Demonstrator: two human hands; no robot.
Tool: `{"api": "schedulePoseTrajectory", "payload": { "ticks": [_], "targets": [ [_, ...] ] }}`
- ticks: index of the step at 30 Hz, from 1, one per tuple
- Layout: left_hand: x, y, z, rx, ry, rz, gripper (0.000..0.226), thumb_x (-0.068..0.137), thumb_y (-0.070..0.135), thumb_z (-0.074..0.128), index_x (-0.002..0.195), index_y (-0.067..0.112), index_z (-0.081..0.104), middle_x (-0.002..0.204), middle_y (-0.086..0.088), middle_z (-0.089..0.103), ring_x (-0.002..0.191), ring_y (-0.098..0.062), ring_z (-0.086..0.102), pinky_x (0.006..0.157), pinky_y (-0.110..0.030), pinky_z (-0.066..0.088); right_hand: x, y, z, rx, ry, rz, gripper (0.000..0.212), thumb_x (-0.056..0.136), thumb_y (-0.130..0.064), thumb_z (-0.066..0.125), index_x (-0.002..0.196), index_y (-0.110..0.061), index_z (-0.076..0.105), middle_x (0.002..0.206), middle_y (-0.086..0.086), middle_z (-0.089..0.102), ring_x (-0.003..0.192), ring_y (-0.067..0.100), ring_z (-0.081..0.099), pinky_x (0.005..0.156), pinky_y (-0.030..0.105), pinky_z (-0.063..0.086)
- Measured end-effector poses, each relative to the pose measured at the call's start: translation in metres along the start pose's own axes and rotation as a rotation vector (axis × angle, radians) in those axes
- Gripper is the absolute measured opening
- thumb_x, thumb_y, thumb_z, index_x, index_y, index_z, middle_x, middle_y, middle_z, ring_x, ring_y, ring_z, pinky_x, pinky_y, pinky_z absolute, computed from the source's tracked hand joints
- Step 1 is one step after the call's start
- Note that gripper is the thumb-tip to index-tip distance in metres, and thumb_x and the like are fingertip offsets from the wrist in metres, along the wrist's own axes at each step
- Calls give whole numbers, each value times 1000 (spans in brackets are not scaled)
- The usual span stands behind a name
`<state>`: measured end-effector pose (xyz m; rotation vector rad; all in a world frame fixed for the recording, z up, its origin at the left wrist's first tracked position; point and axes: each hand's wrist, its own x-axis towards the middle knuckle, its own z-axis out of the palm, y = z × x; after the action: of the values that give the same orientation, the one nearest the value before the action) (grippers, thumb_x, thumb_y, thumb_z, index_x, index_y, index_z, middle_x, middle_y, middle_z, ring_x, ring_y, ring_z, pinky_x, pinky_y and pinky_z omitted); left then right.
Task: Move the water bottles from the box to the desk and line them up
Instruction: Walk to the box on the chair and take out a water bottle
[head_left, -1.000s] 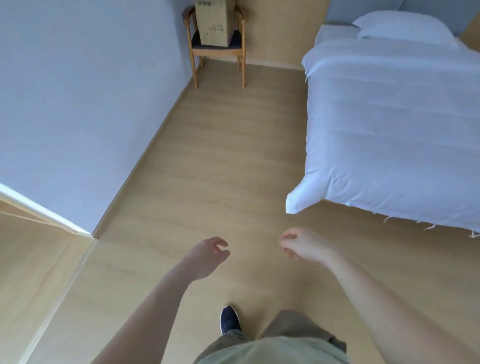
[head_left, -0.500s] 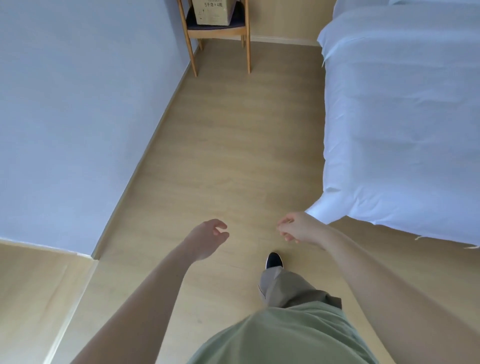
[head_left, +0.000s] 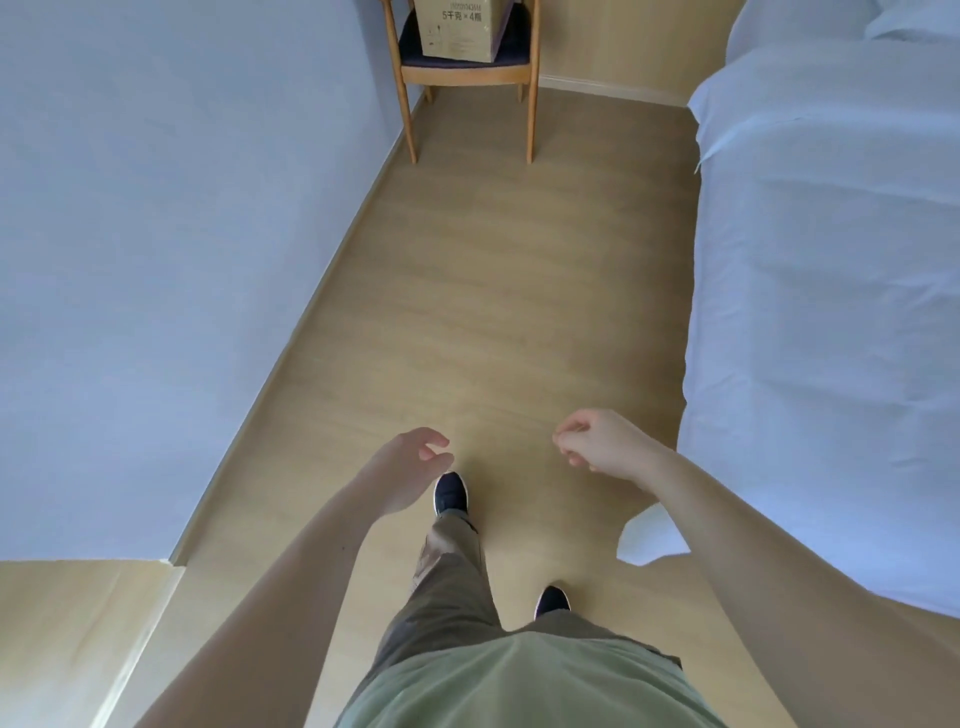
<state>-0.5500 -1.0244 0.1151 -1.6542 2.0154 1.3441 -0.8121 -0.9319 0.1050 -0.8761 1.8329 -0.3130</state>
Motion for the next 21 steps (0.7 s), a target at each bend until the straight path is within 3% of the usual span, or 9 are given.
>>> {"api": "schedulePoseTrajectory", "payload": {
  "ticks": [10, 16, 21],
  "targets": [
    [131, 23, -134, 19, -7, 66, 32, 102, 36, 53, 132, 27, 59, 116, 5, 64, 100, -18, 60, 78, -26, 39, 128, -139, -36, -2, 45, 27, 17, 93, -35, 60, 104, -24, 66, 99, 3, 76, 98, 24, 72, 82, 37, 54],
    [191, 45, -199, 41, -1, 116, 31, 101, 33, 55, 131, 25, 61, 116, 5, 62, 97, -19, 61, 71, -26, 43, 180, -195, -60, 21, 43, 13, 20, 95, -35, 59, 111, -24, 64, 103, 0, 74, 98, 17, 70, 90, 37, 53],
    [243, 64, -237, 57, -15, 111, 31, 101, 34, 55, 131, 25, 61, 119, 3, 63, 100, -20, 62, 80, -25, 41, 227, -229, -90, 57, 40, 6, 19, 96, -35, 59, 110, -24, 65, 105, 0, 73, 99, 16, 70, 78, 28, 49]
  ]
}}
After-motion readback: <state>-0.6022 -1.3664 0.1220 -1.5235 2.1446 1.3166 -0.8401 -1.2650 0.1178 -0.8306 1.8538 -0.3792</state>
